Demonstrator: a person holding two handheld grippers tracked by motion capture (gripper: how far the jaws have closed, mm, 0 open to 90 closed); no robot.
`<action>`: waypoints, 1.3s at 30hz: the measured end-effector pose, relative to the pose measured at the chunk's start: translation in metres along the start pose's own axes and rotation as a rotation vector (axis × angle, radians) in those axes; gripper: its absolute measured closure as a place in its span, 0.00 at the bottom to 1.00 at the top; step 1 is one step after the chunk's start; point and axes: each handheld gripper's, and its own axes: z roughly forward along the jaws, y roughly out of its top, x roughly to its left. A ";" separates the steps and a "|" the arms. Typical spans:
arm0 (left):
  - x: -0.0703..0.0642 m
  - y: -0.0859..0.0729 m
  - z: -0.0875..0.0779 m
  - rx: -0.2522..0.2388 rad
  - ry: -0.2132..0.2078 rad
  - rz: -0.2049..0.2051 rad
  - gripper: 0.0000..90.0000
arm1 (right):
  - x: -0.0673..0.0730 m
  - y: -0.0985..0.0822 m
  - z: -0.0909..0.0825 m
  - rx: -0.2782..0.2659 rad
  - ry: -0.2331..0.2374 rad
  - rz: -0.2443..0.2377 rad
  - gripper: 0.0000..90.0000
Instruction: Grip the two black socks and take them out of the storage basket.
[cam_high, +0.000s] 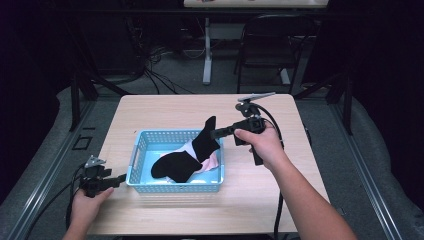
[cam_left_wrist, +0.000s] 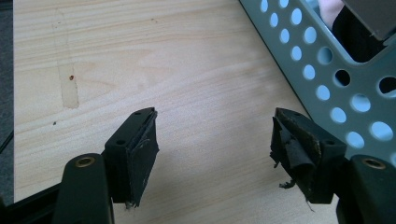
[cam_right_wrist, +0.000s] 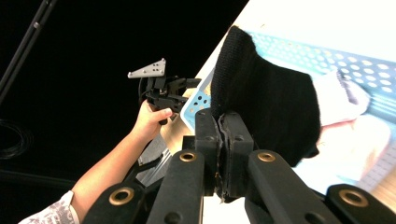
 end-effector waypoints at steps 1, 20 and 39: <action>0.000 0.000 0.000 0.000 0.001 0.000 0.35 | 0.000 -0.001 -0.004 -0.004 -0.001 -0.001 0.97; 0.000 0.000 0.000 0.004 0.004 0.001 0.35 | -0.019 -0.024 -0.058 -0.083 -0.038 0.058 0.97; -0.001 0.000 0.001 0.008 0.007 0.006 0.35 | -0.067 -0.061 -0.059 -0.072 -0.105 0.164 0.97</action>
